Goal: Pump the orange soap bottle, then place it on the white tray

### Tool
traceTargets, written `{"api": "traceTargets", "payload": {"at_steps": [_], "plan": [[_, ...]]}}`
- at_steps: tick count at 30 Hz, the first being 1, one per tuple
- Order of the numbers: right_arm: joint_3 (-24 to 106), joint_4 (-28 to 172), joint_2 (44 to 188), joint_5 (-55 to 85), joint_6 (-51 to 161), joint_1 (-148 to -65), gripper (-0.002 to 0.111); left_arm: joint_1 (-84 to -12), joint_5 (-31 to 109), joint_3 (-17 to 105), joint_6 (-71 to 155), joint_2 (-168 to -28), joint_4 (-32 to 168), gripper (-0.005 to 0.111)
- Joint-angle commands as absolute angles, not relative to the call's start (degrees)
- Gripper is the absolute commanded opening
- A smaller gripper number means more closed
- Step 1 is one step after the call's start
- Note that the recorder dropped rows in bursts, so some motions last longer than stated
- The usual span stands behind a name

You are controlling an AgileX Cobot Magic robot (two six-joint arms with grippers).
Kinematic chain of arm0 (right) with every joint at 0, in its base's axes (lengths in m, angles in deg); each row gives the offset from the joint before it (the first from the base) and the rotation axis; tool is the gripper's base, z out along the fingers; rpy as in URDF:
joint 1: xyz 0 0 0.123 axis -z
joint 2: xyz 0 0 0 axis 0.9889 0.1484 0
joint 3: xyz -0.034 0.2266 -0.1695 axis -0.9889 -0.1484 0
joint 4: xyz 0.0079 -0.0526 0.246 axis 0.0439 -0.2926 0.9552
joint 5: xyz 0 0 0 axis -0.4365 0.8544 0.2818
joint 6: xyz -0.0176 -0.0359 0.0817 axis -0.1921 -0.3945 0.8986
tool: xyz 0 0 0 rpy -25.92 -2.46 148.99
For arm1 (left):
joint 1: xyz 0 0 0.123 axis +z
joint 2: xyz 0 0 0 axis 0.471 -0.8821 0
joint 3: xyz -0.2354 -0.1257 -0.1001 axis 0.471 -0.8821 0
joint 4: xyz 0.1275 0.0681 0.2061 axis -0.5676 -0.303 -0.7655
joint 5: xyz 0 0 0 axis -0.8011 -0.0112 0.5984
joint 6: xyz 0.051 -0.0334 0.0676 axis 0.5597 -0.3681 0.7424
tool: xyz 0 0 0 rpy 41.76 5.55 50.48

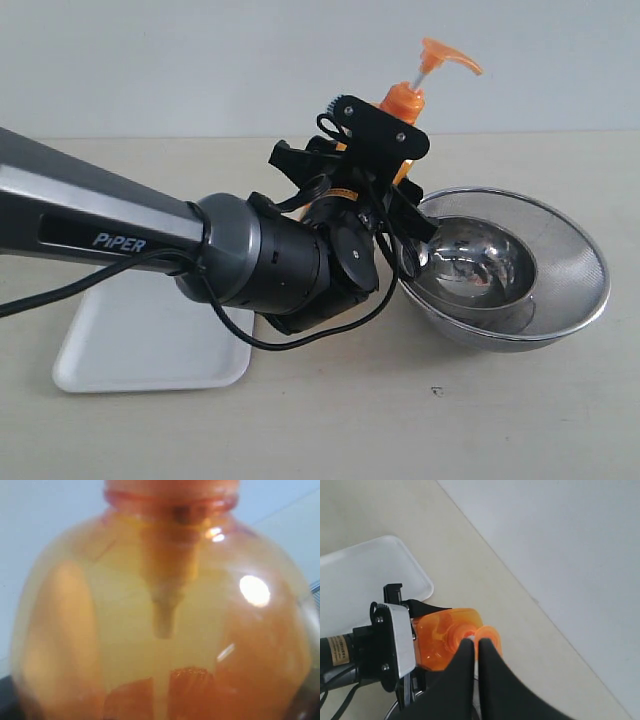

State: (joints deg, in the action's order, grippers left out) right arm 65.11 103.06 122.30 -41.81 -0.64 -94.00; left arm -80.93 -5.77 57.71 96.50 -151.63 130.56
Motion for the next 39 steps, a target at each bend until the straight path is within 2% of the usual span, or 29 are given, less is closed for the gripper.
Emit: {"api": "traceTargets", "payload": {"at_steps": [1,13,20,39], "plan": [[65.14,100.88,118.69,-40.82,2.58,-94.04,0.0,-81.23,-7.24,58.46,96.31,-150.66,129.03,0.005],[65.14,96.76,109.21,-40.71,7.23,-94.04,0.0,-81.23,-7.24,58.46,96.31,-150.66,129.03,0.005],[65.14,87.62,104.01,-40.82,14.19,-94.04,0.0,-81.23,-7.24,58.46,96.31,-150.66,129.03,0.005],[65.14,75.21,89.91,-46.46,28.47,-94.04,0.0,-81.23,-7.24,58.46,96.31,-150.66,129.03,0.005]]}}
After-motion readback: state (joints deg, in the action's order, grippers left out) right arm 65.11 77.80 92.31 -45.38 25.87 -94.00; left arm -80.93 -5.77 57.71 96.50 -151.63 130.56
